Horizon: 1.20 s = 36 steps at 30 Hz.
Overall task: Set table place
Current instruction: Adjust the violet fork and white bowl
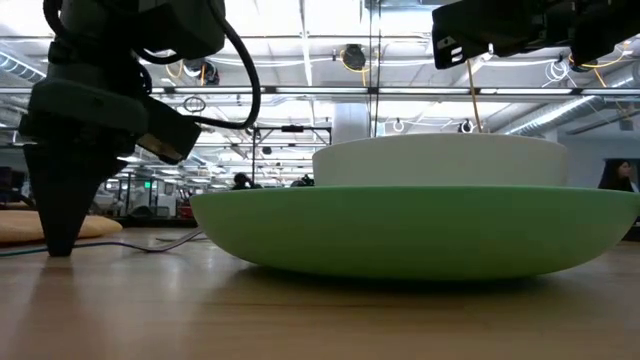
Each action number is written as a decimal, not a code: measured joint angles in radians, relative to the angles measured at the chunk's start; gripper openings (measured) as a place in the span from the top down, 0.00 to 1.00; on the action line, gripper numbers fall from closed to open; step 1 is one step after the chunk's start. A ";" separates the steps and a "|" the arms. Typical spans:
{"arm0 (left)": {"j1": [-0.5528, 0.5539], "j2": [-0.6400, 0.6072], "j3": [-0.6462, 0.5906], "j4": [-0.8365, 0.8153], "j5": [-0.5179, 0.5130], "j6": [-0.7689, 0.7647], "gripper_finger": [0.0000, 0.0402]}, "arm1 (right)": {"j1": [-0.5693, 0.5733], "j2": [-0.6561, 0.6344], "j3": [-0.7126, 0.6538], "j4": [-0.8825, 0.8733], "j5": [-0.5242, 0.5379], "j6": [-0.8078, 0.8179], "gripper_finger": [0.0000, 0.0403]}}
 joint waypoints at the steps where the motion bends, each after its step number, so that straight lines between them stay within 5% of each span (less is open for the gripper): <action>1: 0.000 0.000 0.000 0.000 0.000 -0.014 0.96 | 0.000 0.000 0.000 0.000 0.000 0.000 1.00; 16: -0.016 -0.041 -0.004 0.055 0.075 -0.329 0.99 | 0.000 0.000 0.000 -0.012 -0.004 0.002 1.00; 26: -0.034 -0.087 0.080 0.102 -0.107 -0.604 0.99 | -0.004 -0.045 0.001 -0.069 -0.004 -0.058 1.00; 36: -0.082 -0.080 0.094 0.125 -0.249 -0.819 0.99 | -0.008 -0.249 0.000 -0.233 -0.005 -0.082 1.00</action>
